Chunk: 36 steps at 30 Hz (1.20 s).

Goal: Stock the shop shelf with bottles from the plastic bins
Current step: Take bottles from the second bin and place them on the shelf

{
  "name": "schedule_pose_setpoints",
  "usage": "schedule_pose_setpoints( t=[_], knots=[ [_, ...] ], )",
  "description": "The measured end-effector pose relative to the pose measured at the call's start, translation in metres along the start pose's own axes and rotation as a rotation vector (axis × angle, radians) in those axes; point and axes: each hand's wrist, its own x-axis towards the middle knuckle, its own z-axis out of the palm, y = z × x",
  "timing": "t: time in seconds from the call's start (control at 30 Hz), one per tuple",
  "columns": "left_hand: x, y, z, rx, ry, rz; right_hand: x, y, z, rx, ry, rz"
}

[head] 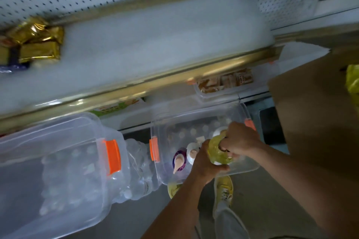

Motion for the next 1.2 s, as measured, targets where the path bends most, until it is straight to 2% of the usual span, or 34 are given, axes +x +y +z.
schedule_pose_setpoints(
  t=[0.13, 0.23, 0.37, 0.63, 0.73, 0.83, 0.93, 1.2],
  knots=[
    [-0.026, 0.036, -0.027, 0.014, 0.055, 0.12, -0.025, -0.021, -0.045, 0.25, -0.114, 0.053],
    [-0.044, 0.059, -0.054, -0.022, 0.098, 0.145, -0.046, -0.042, -0.078, 0.318, -0.12, 0.054],
    [-0.075, 0.094, -0.093, -0.082, 0.069, 0.188, -0.072, -0.071, -0.111, 0.402, -0.107, 0.032],
    [-0.14, 0.151, -0.153, -0.224, 0.046, 0.175, -0.13, -0.119, -0.157, 0.503, 0.057, -0.26],
    [-0.164, 0.172, -0.17, -0.262, 0.063, 0.187, -0.147, -0.132, -0.169, 0.54, 0.018, -0.321],
    [-0.189, 0.194, -0.187, -0.294, 0.11, 0.215, -0.164, -0.138, -0.179, 0.707, -0.112, -0.353],
    [-0.209, 0.216, -0.203, -0.296, 0.159, 0.242, -0.179, -0.144, -0.191, 0.759, -0.223, -0.419],
    [-0.262, 0.263, -0.237, -0.22, 0.218, 0.386, -0.219, -0.177, -0.221, 0.78, -0.111, -0.6]
  ],
)
